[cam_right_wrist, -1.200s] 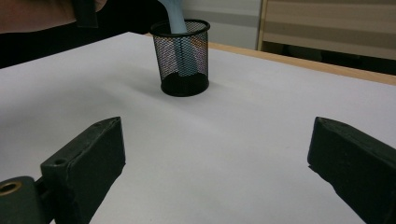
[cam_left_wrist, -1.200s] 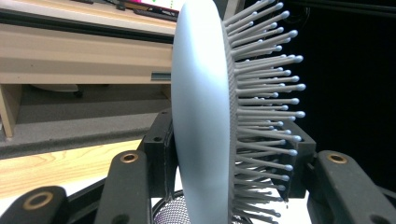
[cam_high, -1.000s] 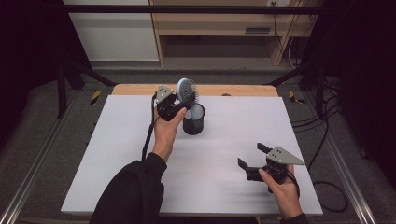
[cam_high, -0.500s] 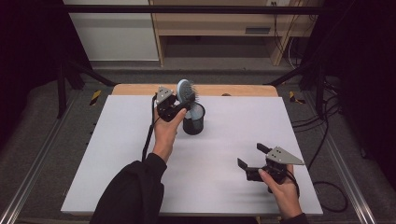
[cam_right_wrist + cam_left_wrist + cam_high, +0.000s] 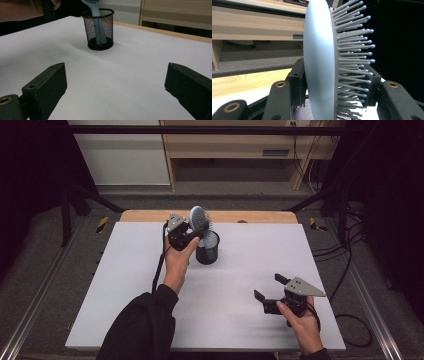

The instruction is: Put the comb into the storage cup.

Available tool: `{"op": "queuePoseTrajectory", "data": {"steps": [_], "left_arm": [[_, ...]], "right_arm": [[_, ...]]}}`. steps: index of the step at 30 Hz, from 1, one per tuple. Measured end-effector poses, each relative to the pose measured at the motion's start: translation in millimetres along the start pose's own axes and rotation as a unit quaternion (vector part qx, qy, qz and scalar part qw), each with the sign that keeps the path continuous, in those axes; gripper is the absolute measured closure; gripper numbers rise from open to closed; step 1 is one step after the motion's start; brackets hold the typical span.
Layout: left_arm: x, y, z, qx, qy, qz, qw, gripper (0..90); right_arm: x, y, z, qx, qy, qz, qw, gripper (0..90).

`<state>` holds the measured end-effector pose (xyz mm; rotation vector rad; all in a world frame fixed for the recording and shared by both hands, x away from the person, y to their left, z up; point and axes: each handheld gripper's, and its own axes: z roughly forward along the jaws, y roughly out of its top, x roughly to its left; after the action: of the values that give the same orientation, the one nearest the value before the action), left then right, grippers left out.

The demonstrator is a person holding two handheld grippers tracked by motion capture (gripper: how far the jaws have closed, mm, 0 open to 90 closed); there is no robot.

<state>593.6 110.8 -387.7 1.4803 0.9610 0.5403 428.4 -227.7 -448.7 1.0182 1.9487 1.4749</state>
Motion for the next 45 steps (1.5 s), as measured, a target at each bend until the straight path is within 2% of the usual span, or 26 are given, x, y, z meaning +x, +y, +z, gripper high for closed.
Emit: {"op": "queuePoseTrajectory", "data": {"steps": [19,23,29,40,45], "left_arm": [[2.8,-3.1,-0.4,0.001,0.002,-0.003,1.0000,48.5],[4.9,-3.0,-1.0,0.004,0.007,0.004,1.0000,46.7],[8.2,-3.0,-2.2,0.007,0.005,0.003,1.0000,44.7],[17.0,-4.8,-5.7,0.007,0.011,-0.012,0.9998,37.2],[22.1,-7.0,-7.9,0.008,0.022,-0.021,0.9995,34.7]], "right_arm": [[1.6,-0.4,2.0,0.004,0.005,-0.003,1.0000,4.3],[1.8,-0.4,2.0,0.004,0.005,-0.003,1.0000,4.3],[1.5,-0.5,2.1,0.006,0.007,-0.001,1.0000,4.3],[2.9,-0.5,3.1,0.008,0.011,-0.001,0.9999,4.3],[3.3,-0.4,4.0,0.009,0.010,-0.001,0.9999,4.3]]}}
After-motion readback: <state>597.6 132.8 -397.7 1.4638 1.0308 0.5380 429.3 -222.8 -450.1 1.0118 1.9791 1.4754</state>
